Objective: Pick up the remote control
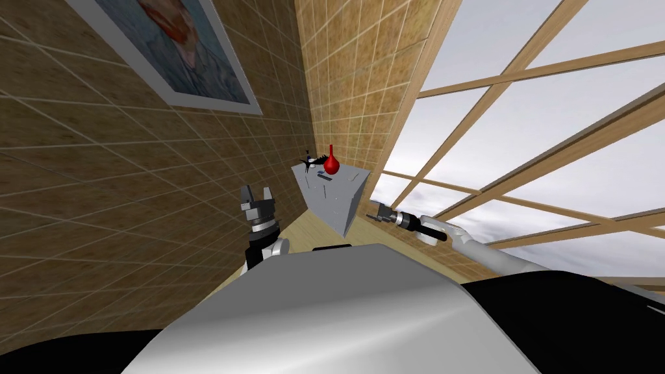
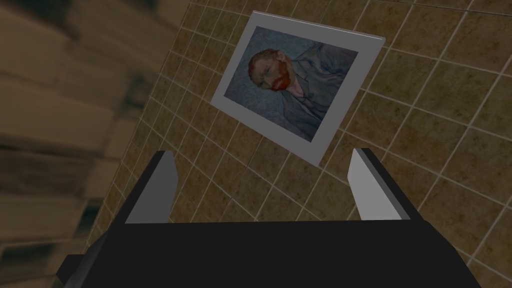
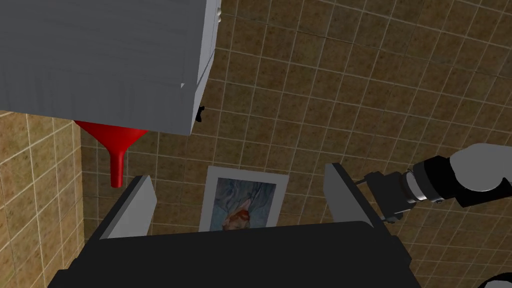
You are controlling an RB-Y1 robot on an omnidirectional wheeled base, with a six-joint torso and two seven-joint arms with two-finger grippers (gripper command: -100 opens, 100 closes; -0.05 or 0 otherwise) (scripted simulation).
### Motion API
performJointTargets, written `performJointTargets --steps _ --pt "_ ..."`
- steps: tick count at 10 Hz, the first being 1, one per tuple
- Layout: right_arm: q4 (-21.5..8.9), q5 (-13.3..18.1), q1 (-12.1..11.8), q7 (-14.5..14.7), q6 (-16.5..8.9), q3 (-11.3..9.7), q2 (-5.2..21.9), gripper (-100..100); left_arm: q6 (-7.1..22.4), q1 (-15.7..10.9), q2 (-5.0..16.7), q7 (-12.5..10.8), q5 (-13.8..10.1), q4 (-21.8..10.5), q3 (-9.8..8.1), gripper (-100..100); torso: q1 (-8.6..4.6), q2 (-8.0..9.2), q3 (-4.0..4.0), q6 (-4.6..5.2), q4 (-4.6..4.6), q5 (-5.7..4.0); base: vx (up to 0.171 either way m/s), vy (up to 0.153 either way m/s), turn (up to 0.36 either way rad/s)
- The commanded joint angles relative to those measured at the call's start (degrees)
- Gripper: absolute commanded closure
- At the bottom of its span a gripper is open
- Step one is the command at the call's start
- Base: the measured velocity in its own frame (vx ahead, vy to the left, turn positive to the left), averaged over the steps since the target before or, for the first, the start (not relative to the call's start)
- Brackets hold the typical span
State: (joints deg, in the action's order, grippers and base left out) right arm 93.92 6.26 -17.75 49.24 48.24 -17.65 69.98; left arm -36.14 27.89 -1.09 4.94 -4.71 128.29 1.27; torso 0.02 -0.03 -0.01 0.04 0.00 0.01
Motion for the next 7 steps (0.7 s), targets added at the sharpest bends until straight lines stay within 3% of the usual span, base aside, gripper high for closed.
performJointTargets --steps 1,3,4,6,7 --pt "-2.63 0.42 -0.78 2.77 1.16 -0.48 2.86 -100 0.0 0.0 0.0 0.0 0.0 0.0 0.0 0 0.0 0.0 0.0 0.0 0.0 0.0 0.012 0.027 0.186" --pt "-2.63 0.42 -0.78 2.77 1.16 -0.48 5.6 -100 0.0 0.0 0.0 0.0 0.0 0.0 0.0 0 0.05 -0.04 -0.02 -0.01 -0.01 0.01 0.013 0.021 0.035" --pt "-5.18 0.78 -1.63 5.34 2.3 -0.89 7.49 -100 0.0 0.0 0.0 0.0 0.0 0.0 0.0 0 0.01 -0.01 -0.01 0.0 0.0 0.0 0.021 0.029 0.171" --pt "-5.18 0.78 -1.63 5.34 2.3 -0.89 10.39 -100 0.0 0.0 0.0 0.0 0.0 0.0 0.0 0 0.04 -0.06 -0.04 -0.01 -0.01 0.01 0.018 0.017 0.044" --pt "-7.63 1.1 -2.63 7.82 3.39 -1.23 12.61 -100 0.0 0.0 0.0 0.0 0.0 0.0 0.0 0 0.01 -0.02 -0.01 0.0 -0.01 0.0 0.024 0.035 0.187"
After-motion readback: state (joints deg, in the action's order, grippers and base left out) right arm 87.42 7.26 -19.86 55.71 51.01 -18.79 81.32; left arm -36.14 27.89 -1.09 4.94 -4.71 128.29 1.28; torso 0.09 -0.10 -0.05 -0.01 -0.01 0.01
